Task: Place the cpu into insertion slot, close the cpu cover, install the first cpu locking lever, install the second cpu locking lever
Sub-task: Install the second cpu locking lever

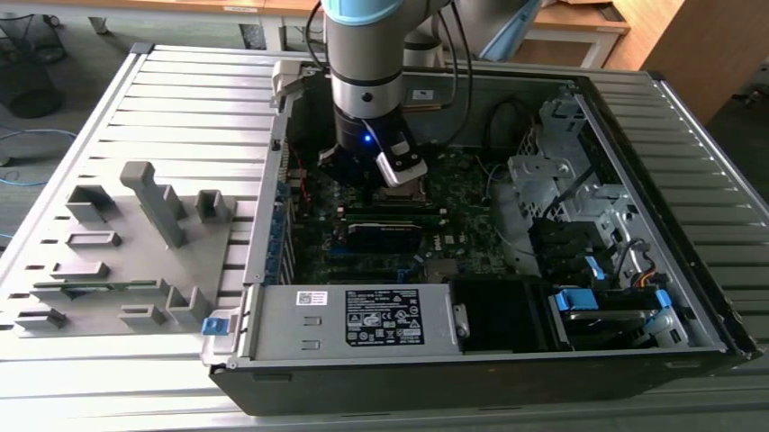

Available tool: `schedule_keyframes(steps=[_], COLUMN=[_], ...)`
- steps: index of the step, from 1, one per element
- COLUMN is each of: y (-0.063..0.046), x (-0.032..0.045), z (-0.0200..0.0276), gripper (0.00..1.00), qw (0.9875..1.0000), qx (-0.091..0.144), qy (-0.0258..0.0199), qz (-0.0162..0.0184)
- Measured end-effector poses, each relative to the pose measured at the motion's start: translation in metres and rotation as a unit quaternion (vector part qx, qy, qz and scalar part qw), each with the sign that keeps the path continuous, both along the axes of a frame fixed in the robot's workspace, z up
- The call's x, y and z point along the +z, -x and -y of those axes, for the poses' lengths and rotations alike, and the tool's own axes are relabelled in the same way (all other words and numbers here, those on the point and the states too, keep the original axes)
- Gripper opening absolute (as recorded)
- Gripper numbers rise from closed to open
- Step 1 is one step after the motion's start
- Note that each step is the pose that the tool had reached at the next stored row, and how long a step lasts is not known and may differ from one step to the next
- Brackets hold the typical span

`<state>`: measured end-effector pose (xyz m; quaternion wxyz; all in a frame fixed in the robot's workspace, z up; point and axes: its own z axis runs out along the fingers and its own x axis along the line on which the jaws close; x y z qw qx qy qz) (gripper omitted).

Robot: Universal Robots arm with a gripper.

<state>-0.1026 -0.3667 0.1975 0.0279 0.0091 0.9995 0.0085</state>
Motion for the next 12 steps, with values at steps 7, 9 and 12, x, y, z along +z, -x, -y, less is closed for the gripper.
schedule_keyframes(steps=[7, 9, 12], y=[0.001, 0.0012, 0.0014], x=[-0.0011, -0.0016, -0.0018], z=[0.0, 0.0, 0.0], gripper=[0.11, 0.11, 0.11], qw=[1.0, 1.0, 1.0], qx=[0.0, 0.0, 0.0], qy=[-0.0002, -0.0003, -0.0007], qz=[0.0, 0.0, 0.0])
